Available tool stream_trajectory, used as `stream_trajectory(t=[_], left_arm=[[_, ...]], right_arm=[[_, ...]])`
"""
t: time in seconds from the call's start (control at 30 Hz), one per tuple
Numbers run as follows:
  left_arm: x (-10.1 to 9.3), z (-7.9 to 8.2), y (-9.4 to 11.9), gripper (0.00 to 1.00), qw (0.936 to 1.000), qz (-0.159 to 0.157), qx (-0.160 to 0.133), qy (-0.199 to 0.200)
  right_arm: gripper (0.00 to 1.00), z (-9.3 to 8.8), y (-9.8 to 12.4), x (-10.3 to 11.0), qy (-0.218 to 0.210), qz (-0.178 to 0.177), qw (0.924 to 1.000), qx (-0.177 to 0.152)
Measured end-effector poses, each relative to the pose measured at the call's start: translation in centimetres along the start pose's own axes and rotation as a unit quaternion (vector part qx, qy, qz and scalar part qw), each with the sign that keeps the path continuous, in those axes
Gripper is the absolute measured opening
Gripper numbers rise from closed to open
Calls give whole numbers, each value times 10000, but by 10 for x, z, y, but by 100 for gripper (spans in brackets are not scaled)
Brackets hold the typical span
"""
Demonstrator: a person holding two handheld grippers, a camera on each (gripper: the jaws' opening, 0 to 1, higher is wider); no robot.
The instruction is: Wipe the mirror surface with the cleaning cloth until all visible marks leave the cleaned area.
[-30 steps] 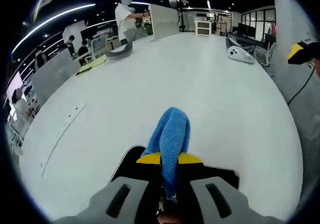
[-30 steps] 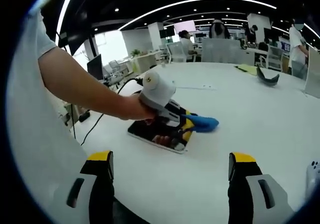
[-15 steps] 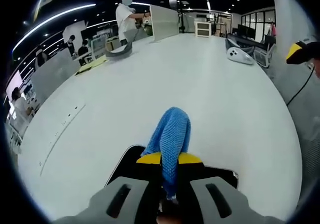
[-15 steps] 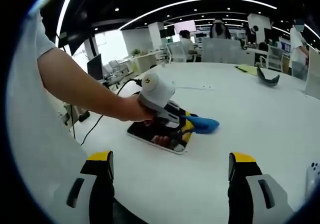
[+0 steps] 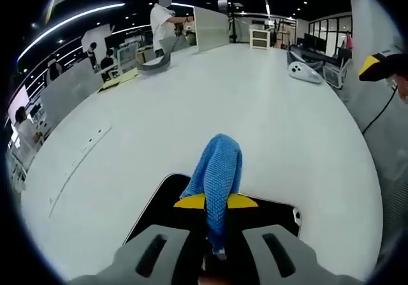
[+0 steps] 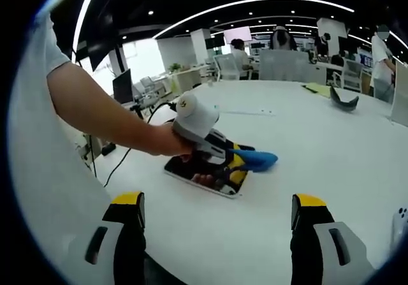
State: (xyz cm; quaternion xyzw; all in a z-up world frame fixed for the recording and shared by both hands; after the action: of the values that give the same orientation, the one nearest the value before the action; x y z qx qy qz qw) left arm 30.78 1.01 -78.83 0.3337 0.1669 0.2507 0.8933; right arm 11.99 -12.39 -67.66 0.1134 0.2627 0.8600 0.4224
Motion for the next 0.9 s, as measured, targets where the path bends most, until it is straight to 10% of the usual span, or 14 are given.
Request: stream_trajectory(t=[0.9], left_arm=[[10,-15,20,6,9999,143,85,-4]], right_arm=[[94,3,0,3,80,47,9999,-58]])
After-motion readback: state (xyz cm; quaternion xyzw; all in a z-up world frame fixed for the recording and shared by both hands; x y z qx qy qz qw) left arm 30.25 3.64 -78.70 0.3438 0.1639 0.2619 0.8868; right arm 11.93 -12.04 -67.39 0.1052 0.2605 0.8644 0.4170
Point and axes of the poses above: the point that each gripper's makers call its tool centre point, and the gripper's own axes: y roughly backward along the fingers, x roughly to its left, z roughly out of its top, the point moved 8 cm from there along y, roughly backward along the fingers, and after that the axes turned 14 degrees about y, right-handed, at the moved point
